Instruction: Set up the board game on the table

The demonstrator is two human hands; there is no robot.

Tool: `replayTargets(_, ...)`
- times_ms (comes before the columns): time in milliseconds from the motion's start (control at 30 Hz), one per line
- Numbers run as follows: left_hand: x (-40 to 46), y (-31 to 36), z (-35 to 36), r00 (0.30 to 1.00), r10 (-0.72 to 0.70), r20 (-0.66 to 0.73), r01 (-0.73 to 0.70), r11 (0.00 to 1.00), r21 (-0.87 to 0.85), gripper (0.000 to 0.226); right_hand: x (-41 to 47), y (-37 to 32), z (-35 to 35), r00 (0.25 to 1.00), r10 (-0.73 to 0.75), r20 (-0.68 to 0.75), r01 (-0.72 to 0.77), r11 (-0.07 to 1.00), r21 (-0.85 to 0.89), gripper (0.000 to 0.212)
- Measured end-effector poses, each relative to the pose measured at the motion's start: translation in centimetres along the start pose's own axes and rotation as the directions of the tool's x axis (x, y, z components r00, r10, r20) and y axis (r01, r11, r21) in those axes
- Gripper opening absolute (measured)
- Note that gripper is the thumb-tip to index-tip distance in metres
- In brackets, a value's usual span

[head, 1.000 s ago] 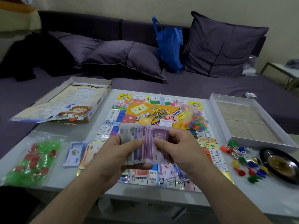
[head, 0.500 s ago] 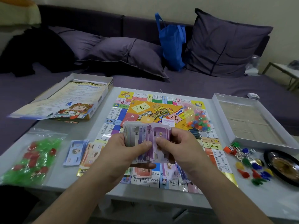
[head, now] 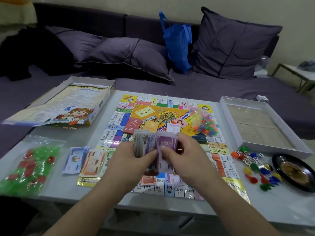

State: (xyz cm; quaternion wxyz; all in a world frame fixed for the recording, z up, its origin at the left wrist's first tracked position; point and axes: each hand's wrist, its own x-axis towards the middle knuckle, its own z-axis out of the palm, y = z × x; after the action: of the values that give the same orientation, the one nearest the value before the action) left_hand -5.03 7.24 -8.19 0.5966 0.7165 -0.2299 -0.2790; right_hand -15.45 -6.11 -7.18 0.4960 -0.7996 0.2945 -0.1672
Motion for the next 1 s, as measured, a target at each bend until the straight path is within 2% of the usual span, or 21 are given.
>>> replayTargets(100,0.0,-0.1,0.3,1.000,-0.006,0.001,0.006,1.000,0.011,0.008,0.1,0.3,-1.1,0.999,0.021,0.044,-0.022,0.999,0.043,0.008)
replayTargets(300,1.2,-0.3,-0.5,0.990,-0.102,-0.100,0.094,0.992,-0.081,0.016,1.4,1.8,-4.4,0.987,0.077,-0.139,-0.083,0.996,-0.037,0.011)
replayTargets(433,1.4,-0.4,-0.5,0.985,-0.142,-0.093,0.128,0.982,-0.142,0.021,1.6,2.9,-3.7,0.984,0.164,-0.065,-0.173,0.965,-0.199,0.024)
replayTargets(533,1.3,-0.5,-0.3,0.988,-0.131,-0.079,0.121,0.985,-0.123,0.022,1.5,3.3,-1.9,0.978,0.208,0.018,-0.193,0.936,-0.296,0.025)
replayTargets(600,1.2,-0.6,-0.3,0.987,-0.141,-0.078,0.132,0.985,-0.113,0.022,1.4,4.0,-0.7,0.976,0.214,0.038,-0.178,0.889,-0.421,0.031)
replayTargets(700,0.9,-0.4,-0.2,0.986,-0.157,-0.053,0.147,0.976,-0.163,0.018,1.0,5.0,0.8,0.995,0.102,0.022,-0.060,0.737,-0.673,0.035)
replayTargets(800,0.8,-0.3,-0.2,0.985,-0.160,-0.059,0.149,0.976,-0.160,0.017,0.8,4.8,1.2,0.999,0.038,0.001,-0.025,0.676,-0.736,0.054)
replayTargets(867,0.8,-0.3,-0.3,0.984,-0.169,-0.048,0.160,0.974,-0.159,0.018,0.8,4.1,1.0,0.999,0.027,-0.025,-0.037,0.707,-0.706,0.055)
replayTargets(900,0.8,-0.2,-0.4,0.984,-0.173,-0.034,0.167,0.975,-0.150,0.020,0.8,3.6,0.8,0.999,0.014,-0.044,-0.039,0.771,-0.636,0.045)
replayTargets(933,0.8,-0.2,-0.4,0.984,-0.178,-0.017,0.174,0.974,-0.149,0.021,0.8,3.2,0.4,0.998,0.006,-0.065,-0.038,0.857,-0.514,0.031)
replayTargets(1000,0.6,0.1,-0.5,0.983,-0.183,0.028,0.185,0.969,-0.162,0.021,0.8,2.3,-0.3,0.997,0.043,-0.058,-0.049,0.993,-0.104,0.015)
